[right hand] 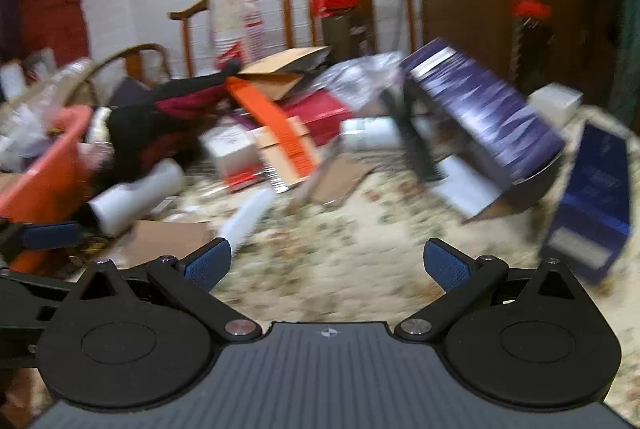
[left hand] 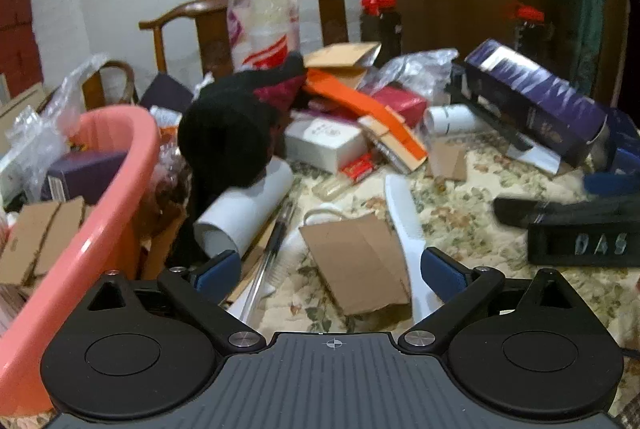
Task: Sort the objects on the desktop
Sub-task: 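Move the right tool down to the white comb and close on it, then lift the white comb with the right tool and carry it toward the pink basin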
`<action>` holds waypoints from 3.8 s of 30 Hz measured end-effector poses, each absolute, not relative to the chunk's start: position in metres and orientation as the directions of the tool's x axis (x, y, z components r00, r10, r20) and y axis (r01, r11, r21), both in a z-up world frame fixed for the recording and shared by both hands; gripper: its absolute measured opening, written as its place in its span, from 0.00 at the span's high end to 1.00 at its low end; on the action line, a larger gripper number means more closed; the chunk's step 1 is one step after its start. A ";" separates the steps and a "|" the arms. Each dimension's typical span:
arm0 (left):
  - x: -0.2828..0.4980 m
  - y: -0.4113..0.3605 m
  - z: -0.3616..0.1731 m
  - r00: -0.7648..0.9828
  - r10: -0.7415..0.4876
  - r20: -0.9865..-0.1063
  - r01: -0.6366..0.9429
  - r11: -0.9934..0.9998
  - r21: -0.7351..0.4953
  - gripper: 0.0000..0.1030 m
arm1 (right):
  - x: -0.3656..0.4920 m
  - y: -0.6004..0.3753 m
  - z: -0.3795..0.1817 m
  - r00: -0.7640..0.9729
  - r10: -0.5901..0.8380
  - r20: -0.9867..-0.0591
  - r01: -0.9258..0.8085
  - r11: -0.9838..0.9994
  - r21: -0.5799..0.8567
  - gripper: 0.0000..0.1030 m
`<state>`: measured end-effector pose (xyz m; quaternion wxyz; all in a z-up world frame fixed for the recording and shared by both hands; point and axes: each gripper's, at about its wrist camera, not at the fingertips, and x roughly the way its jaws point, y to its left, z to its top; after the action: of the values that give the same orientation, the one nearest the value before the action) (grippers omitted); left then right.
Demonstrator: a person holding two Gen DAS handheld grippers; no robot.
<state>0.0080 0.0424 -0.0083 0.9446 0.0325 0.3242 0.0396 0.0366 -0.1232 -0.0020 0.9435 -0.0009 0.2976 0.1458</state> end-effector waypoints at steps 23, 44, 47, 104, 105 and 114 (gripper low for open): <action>-0.018 0.057 0.034 0.875 0.102 -0.474 -0.120 0.993 -0.009 0.00 | 0.038 -0.112 -0.009 0.693 0.358 -0.625 -0.349 0.926 0.144 0.01; -0.015 0.071 0.028 0.869 0.086 -0.487 -0.136 0.988 -0.068 0.00 | 0.041 -0.093 -0.015 0.586 0.383 -0.714 -0.433 0.893 0.123 0.86; -0.015 0.064 0.025 0.869 0.100 -0.484 -0.129 0.991 -0.027 0.00 | 0.044 -0.118 -0.015 0.627 0.350 -0.696 -0.394 0.913 0.104 0.86; 0.052 -0.026 -0.017 0.709 0.061 -0.703 0.051 0.989 0.137 0.01 | 0.062 -0.177 -0.017 0.635 0.340 -0.694 -0.249 0.940 0.233 0.86; 0.054 -0.028 -0.017 0.705 0.060 -0.706 0.051 0.989 0.135 0.00 | 0.062 -0.179 -0.016 0.643 0.329 -0.692 -0.239 0.944 0.228 0.86; 0.072 -0.016 -0.016 0.646 -0.078 -0.759 0.102 0.995 -0.015 0.02 | 0.070 -0.188 -0.015 0.604 0.392 -0.694 -0.242 0.920 0.309 0.86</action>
<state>0.0722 -0.0165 -0.0161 0.9071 0.0146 0.4176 -0.0495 0.0699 -0.1877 -0.0154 0.8908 0.0917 0.4080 0.1779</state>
